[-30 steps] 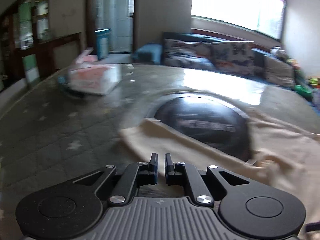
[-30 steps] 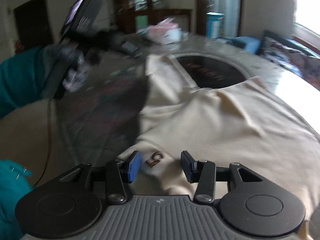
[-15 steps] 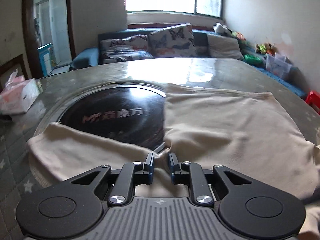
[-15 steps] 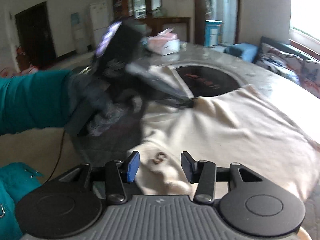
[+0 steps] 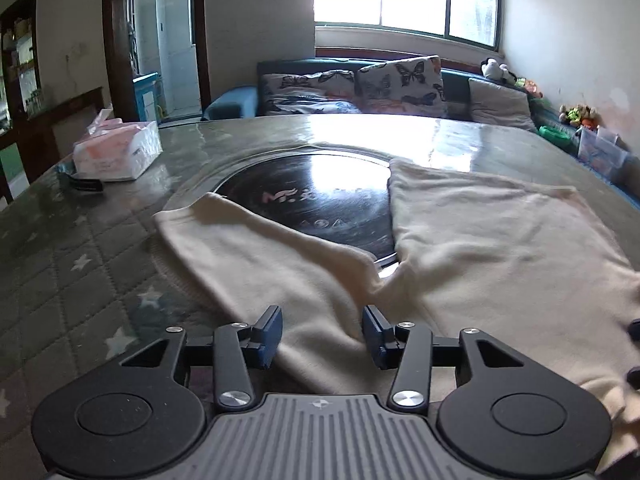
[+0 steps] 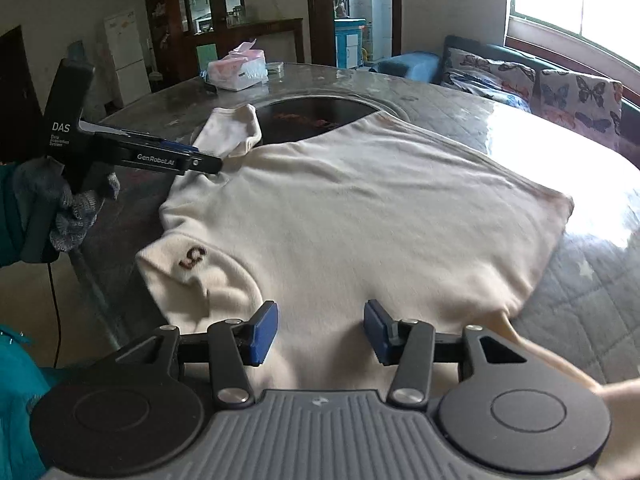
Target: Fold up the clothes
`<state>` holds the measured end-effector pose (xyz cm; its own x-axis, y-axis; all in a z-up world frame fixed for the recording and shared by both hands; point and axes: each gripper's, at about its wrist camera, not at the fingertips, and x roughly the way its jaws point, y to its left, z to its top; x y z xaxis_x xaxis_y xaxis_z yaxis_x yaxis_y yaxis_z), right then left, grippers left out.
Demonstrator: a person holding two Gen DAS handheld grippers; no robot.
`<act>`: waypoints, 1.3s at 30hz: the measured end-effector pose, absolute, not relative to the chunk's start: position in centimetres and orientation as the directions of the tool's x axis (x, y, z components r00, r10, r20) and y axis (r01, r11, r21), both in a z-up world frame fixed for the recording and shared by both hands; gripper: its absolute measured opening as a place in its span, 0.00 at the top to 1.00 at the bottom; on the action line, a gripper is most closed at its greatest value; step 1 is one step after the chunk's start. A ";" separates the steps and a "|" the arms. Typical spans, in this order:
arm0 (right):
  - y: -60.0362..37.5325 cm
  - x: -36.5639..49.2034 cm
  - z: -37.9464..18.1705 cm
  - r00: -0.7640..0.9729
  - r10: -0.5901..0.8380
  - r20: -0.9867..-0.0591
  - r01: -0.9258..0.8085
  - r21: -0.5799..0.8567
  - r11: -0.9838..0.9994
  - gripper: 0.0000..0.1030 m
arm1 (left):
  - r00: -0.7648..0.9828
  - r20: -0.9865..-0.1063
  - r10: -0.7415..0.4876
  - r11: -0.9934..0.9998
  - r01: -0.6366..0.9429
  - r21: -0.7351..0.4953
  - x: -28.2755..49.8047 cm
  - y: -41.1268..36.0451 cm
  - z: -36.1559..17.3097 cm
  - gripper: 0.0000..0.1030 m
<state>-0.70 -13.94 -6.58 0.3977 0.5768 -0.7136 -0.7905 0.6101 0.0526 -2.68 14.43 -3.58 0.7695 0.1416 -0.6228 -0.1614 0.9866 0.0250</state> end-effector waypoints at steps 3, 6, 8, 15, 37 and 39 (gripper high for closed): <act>-15.0 -0.5 -6.7 0.410 0.564 -0.717 -0.773 0.055 0.632 0.53 | 0.761 -0.631 0.151 0.986 -0.165 0.037 -2.7 14.4 -3.3 0.51; -16.5 -0.6 -5.7 0.443 0.573 -0.690 -0.755 0.057 0.653 0.53 | 0.757 -0.633 0.162 0.984 -0.172 0.046 -2.8 14.0 -2.7 0.51; -18.2 -0.8 -4.9 0.489 0.556 -0.672 -0.716 0.054 0.696 0.53 | 0.773 -0.616 0.150 0.987 -0.153 0.049 -3.1 13.6 -2.0 0.51; -25.8 0.7 -4.9 0.680 0.313 -0.663 -0.415 0.005 0.910 0.53 | 0.811 -0.585 0.034 0.999 -0.005 0.050 -3.2 9.9 -0.3 0.46; -35.3 2.8 -7.0 0.772 0.006 -0.636 -0.016 -0.011 1.000 0.93 | 0.756 -0.640 -0.141 0.967 0.243 0.074 -3.5 2.8 -2.9 0.40; -35.4 1.7 -6.1 0.783 -0.032 -0.621 0.010 -0.039 0.999 0.93 | 0.748 -0.646 -0.153 0.963 0.261 0.073 -3.7 2.5 -3.2 0.40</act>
<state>1.71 -35.44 -6.06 0.7834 -0.0321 -0.6207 0.0098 0.9992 -0.0393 -3.69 2.47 -3.23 0.7481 -0.1533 -0.6457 0.2607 0.9626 0.0735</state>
